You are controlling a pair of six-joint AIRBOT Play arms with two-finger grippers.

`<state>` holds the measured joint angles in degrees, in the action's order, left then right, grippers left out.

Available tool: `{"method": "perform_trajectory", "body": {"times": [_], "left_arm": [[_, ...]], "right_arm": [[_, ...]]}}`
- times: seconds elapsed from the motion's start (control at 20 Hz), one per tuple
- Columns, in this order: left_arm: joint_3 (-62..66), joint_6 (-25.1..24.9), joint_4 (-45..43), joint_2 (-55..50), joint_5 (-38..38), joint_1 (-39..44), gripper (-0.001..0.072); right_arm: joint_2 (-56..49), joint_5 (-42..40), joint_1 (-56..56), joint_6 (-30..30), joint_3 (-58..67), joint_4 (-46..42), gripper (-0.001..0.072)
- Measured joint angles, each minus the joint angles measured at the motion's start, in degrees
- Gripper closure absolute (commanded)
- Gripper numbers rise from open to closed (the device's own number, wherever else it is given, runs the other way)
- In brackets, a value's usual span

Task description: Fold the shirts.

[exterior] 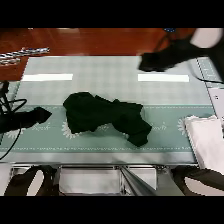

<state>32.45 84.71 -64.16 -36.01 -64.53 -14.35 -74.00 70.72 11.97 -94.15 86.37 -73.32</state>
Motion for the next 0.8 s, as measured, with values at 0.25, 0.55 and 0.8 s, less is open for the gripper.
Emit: {"method": "perform_trajectory", "body": {"times": [0.25, 0.55, 0.8], "left_arm": [[-5.0, -3.5, 8.1, -13.0, -1.4, -2.5, 0.0203], [-6.1, -6.6, 17.7, -26.9, 2.6, 2.5, 0.0203], [-5.7, -9.2, 25.8, -34.0, 7.9, 7.5, 0.0633]], "right_arm": [[20.4, -2.2, -16.2, -0.1, -28.9, 0.0, 0.0305], [35.6, -5.9, -22.3, 3.9, -55.7, 11.6, 0.0305], [38.1, -6.1, -23.1, 4.8, -62.9, 14.5, 0.0305]]}}
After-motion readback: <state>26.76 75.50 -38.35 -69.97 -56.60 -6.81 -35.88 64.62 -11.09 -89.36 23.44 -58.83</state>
